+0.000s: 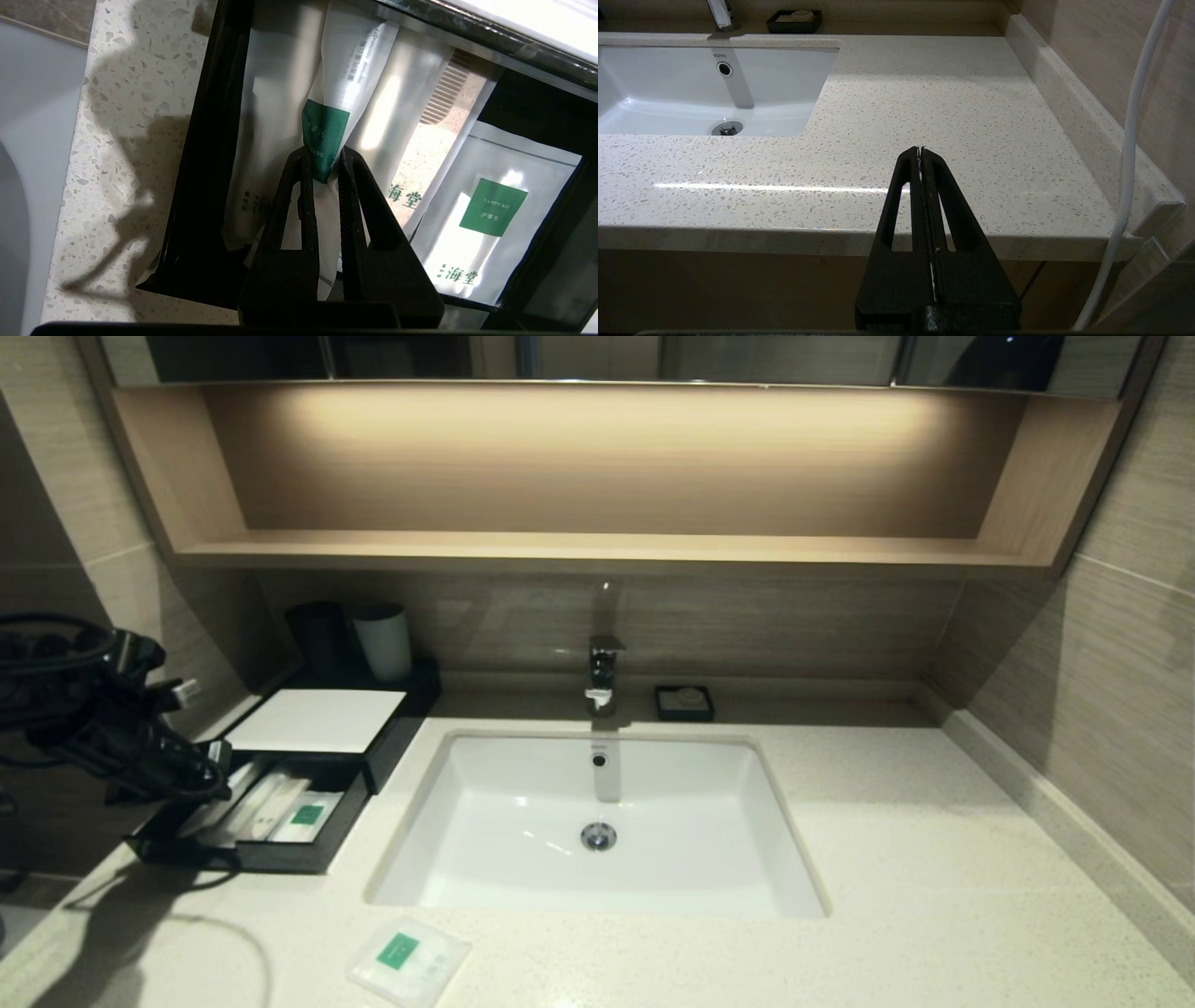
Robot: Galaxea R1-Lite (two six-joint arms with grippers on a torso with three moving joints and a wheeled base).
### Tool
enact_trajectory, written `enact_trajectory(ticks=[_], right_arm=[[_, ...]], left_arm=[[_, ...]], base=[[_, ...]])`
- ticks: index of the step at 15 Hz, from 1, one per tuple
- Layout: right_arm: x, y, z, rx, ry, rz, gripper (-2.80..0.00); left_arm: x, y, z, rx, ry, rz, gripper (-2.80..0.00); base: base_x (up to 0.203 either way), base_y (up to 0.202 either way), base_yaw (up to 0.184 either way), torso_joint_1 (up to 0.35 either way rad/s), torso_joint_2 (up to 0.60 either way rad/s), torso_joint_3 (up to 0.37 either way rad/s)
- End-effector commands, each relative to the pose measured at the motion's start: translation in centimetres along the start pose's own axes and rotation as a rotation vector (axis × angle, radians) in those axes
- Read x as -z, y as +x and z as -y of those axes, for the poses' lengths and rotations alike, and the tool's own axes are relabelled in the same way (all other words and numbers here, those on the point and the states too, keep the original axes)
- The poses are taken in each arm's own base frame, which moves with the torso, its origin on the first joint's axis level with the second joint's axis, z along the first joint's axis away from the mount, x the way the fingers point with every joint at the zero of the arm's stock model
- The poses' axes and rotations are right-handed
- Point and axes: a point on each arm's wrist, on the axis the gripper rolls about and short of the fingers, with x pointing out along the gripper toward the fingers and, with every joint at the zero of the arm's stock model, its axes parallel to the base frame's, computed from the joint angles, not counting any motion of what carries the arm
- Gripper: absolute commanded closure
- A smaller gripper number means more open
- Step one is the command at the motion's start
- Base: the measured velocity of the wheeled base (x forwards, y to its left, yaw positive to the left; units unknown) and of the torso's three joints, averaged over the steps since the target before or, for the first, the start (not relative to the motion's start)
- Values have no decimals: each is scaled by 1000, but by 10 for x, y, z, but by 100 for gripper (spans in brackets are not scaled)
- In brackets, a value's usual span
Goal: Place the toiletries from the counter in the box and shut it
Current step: Place the bathroom toiletry into the drawer
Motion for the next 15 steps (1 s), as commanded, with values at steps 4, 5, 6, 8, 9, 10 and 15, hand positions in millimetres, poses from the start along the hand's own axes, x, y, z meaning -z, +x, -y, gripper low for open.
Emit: enact_trajectory(ticks=[4, 5, 6, 8, 9, 10, 15], right_arm=[[0, 0, 0, 0, 0, 0, 0], [0, 0, 0, 0, 0, 0, 0], [0, 0, 0, -2, 0, 0, 0], [0, 0, 0, -1, 0, 0, 0], [0, 0, 0, -2, 0, 0, 0], [0, 0, 0, 0, 0, 0, 0], [0, 0, 0, 0, 0, 0, 0]], left_arm=[[0, -8, 2, 5, 3, 14, -280], [0, -11, 2, 6, 3, 22, -280], [-1, -14, 2, 5, 1, 29, -280], [0, -20, 4, 7, 2, 38, -280], [1, -22, 4, 7, 2, 39, -280], [2, -25, 5, 8, 2, 42, -280], [7, -37, 8, 20, 9, 55, -280]], base=[[0, 0, 0, 0, 0, 0], [0, 0, 0, 0, 0, 0], [0, 0, 0, 0, 0, 0], [0, 0, 0, 0, 0, 0], [0, 0, 0, 0, 0, 0], [0, 0, 0, 0, 0, 0], [0, 0, 0, 0, 0, 0]])
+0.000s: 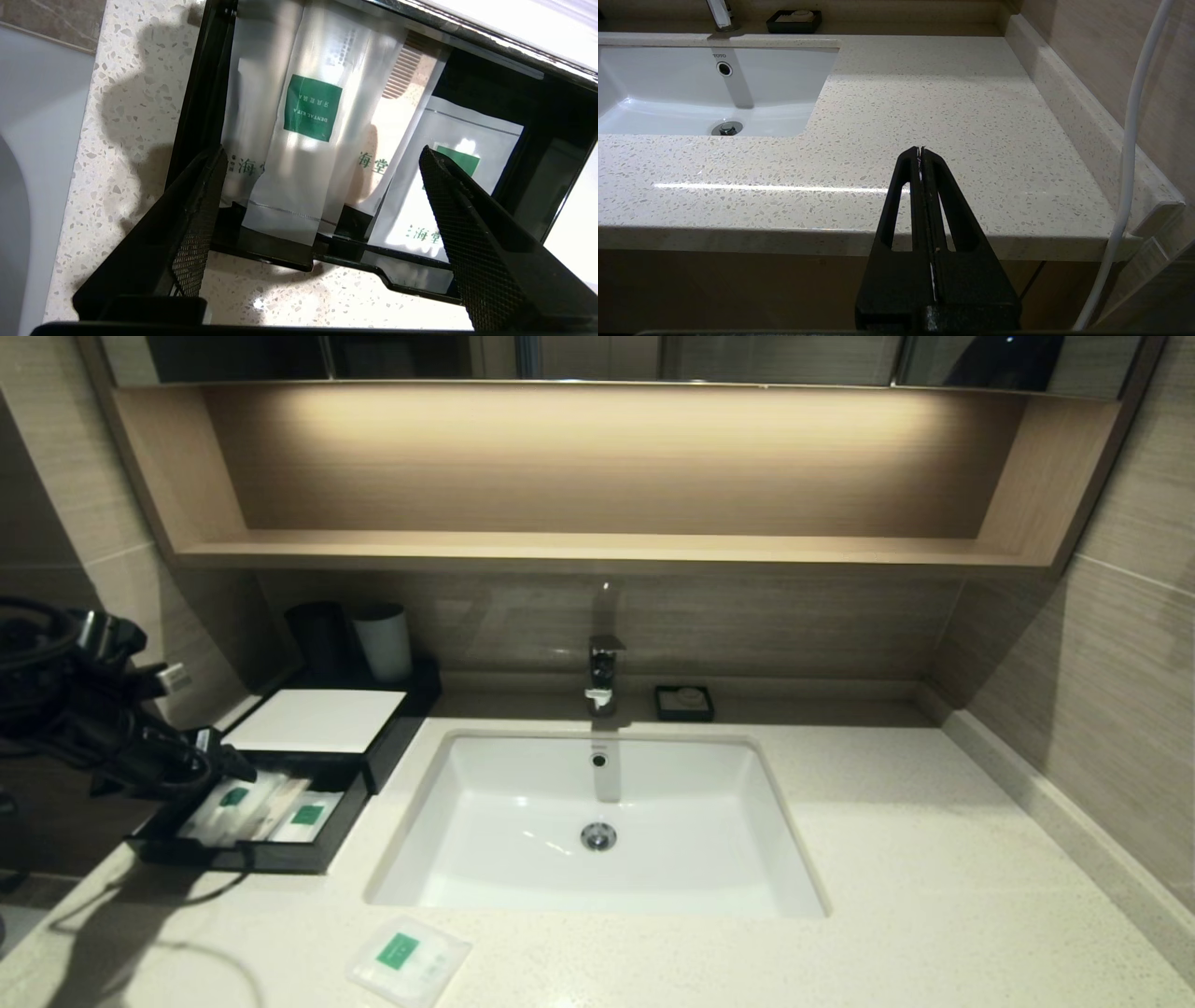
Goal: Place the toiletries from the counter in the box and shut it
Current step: Place the bathroom toiletry into the drawer, then pick up the bathroom toiletry
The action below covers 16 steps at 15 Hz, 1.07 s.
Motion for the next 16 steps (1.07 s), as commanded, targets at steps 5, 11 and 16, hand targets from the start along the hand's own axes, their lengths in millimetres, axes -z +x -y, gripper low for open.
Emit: enact_trajectory(ticks=[5, 11, 16], right_arm=[[0, 0, 0, 0, 0, -1, 0], [0, 0, 0, 0, 0, -1, 0], [0, 0, 0, 0, 0, -1, 0]], left_arm=[[6, -35, 7, -2, 16, 56, -280], [29, -76, 41, 146, 92, 104, -280], [54, -101, 71, 228, 173, 108, 0]], base=[[0, 0, 0, 0, 0, 0], [0, 0, 0, 0, 0, 0], [0, 0, 0, 0, 0, 0]])
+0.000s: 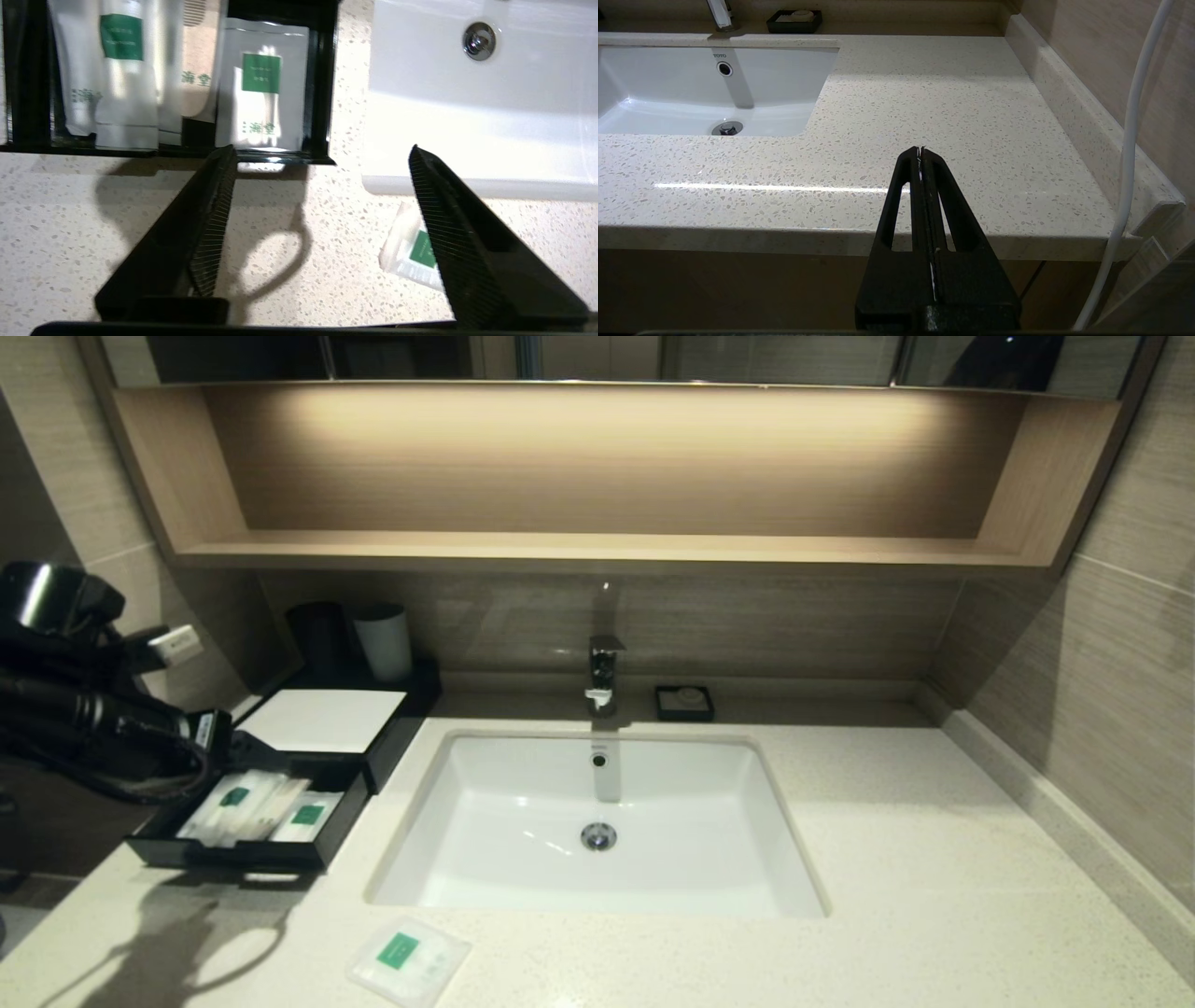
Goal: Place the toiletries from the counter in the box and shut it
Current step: Pick up the bathroom toiletry
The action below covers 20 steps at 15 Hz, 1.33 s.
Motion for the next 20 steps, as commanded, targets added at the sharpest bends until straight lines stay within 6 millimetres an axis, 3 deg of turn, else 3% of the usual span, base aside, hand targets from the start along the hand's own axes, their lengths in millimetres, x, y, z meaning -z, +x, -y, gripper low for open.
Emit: enact_trajectory(ticks=[1, 4, 8, 14, 20], right_arm=[[0, 0, 0, -1, 0, -2, 0], [0, 0, 0, 0, 0, -1, 0], [0, 0, 0, 0, 0, -1, 0], [0, 0, 0, -1, 0, -1, 0], [1, 0, 0, 0, 0, -2, 0]], left_arm=[[11, -14, 21, 38, 48, 9, 0], [22, -18, 37, 75, 86, -23, 0], [30, -25, 42, 86, 92, -77, 0], [58, -20, 84, 197, 209, -221, 0], [81, -22, 100, 235, 301, -301, 0]], base=[[0, 0, 0, 0, 0, 0], [0, 0, 0, 0, 0, 0], [0, 0, 0, 0, 0, 0], [0, 0, 0, 0, 0, 0], [0, 0, 0, 0, 0, 0]])
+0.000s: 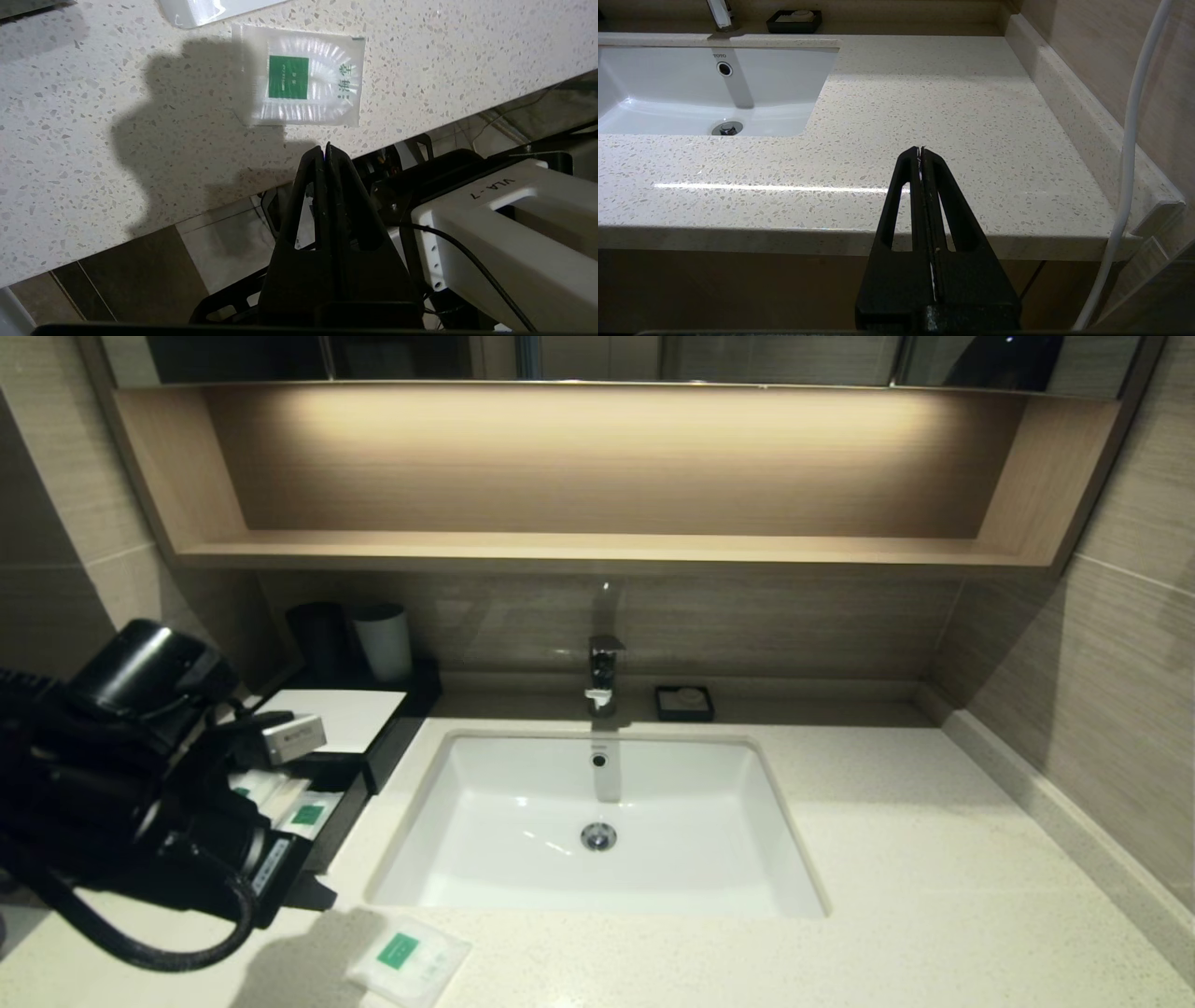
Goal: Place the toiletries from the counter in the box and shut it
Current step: Pick up the bathroom toiletry
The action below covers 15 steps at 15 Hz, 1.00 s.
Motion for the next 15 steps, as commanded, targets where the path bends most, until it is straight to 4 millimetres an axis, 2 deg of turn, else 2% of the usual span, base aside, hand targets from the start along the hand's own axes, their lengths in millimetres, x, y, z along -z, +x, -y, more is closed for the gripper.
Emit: enact_trajectory(ticks=[1, 5, 10, 12, 15], right_arm=[[0, 0, 0, 0, -1, 0, 0], [0, 0, 0, 0, -1, -2, 0], [0, 0, 0, 0, -1, 0, 0], [0, 0, 0, 0, -1, 0, 0], [0, 0, 0, -2, -1, 0, 0]], left_arm=[[10, 0, 8, 17, 60, -20, 0], [26, -10, 25, 52, 156, -28, 0], [30, -24, 50, 111, 162, -31, 0], [38, -30, 63, 143, 202, -48, 0], [44, -27, 70, 139, 243, -78, 0]], base=[[0, 0, 0, 0, 0, 0], [0, 0, 0, 0, 0, 0], [0, 0, 0, 0, 0, 0], [0, 0, 0, 0, 0, 0], [0, 0, 0, 0, 0, 0]])
